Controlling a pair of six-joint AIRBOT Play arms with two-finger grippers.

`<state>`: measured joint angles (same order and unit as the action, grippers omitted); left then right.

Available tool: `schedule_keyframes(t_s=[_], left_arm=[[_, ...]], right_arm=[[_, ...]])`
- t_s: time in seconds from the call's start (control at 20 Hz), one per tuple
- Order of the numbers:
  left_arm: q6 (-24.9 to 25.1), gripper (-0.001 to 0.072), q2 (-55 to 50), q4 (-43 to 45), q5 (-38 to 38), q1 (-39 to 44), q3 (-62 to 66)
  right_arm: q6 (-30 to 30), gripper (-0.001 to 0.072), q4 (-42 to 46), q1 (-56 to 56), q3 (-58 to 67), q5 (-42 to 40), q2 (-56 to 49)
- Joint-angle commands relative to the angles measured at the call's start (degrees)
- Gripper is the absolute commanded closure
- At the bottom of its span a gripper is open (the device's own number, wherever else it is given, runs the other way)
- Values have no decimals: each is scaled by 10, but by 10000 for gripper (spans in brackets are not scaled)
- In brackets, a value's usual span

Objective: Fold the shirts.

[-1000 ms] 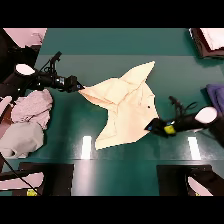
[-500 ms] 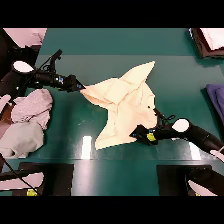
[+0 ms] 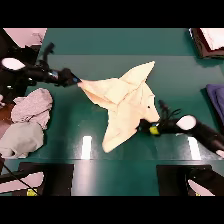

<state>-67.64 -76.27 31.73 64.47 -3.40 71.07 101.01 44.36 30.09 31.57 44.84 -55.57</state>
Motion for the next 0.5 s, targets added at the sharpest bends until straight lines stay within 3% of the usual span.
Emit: schedule_keyframes(t_s=[0.0,0.2,0.45], left_arm=[[-14,684,57,-65,-40,-53,51],[-14,684,151,-67,-120,-73,148],[-13,684,237,-63,-191,-74,268]], right_arm=[[-5,696,70,-104,97,41,85],[-40,697,118,-265,280,70,144],[-115,696,117,-410,533,158,125]])
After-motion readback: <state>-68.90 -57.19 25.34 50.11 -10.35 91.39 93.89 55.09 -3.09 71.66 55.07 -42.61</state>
